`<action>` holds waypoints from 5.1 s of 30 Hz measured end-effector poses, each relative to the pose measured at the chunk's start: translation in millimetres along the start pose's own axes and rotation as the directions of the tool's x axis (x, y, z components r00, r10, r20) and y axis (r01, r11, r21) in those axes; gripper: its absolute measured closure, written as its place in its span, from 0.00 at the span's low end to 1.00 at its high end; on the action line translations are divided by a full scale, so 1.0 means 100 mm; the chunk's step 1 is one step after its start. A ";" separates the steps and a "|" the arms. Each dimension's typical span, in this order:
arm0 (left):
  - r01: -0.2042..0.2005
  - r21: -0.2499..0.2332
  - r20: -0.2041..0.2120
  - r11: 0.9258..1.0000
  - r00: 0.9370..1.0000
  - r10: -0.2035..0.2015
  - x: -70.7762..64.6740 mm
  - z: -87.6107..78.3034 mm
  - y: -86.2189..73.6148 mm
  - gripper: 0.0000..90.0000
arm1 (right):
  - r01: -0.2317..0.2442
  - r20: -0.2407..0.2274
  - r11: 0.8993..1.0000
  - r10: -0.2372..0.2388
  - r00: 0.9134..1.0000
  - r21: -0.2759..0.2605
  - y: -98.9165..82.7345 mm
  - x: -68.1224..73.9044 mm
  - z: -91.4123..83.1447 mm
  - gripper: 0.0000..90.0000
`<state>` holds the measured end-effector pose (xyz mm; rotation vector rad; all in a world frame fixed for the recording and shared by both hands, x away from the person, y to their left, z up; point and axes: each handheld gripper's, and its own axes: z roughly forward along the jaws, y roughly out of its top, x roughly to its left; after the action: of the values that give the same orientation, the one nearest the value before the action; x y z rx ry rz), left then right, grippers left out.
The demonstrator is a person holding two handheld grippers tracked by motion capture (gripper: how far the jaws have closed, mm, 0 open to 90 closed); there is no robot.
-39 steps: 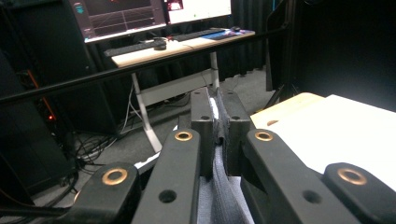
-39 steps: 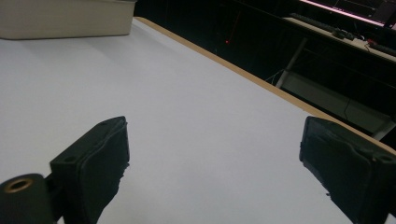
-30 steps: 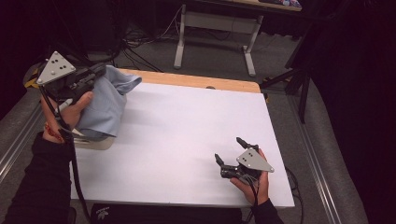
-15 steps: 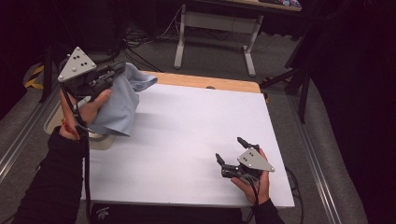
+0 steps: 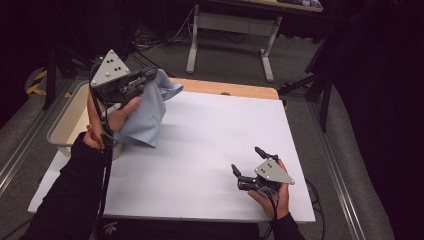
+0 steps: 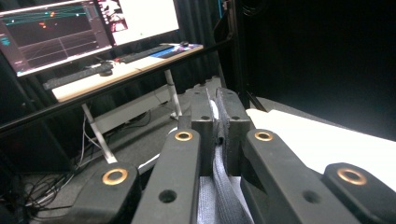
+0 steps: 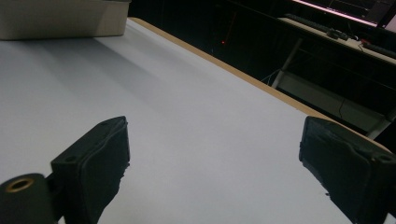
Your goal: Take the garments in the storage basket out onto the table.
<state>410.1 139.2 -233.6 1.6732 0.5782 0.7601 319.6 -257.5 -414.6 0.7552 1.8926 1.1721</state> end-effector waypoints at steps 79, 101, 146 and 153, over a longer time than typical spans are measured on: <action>-0.310 0.425 0.177 0.850 0.950 0.258 -0.74 0.33 -1.70 0.45 | -0.046 -0.094 0.997 0.052 0.994 0.070 0.12 0.08 0.27 0.34; -0.172 0.554 0.350 0.814 0.936 -0.040 -0.55 0.45 -2.12 0.84 | 0.022 -0.229 0.932 0.066 0.971 0.361 -0.09 0.12 0.88 0.85; -0.380 0.456 0.498 0.805 0.859 0.123 -1.41 0.29 -1.98 0.98 | -0.081 -0.042 0.953 0.098 0.994 0.292 -0.21 -0.24 0.64 0.85; -0.363 0.410 0.489 0.837 0.862 0.135 -1.35 0.24 -1.92 0.98 | -0.090 -0.063 0.960 0.111 0.992 0.265 -0.21 -0.24 0.64 0.70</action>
<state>340.9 69.8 -448.4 2.3526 0.2231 0.3977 384.4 -256.3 -444.6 0.9710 2.1228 1.0356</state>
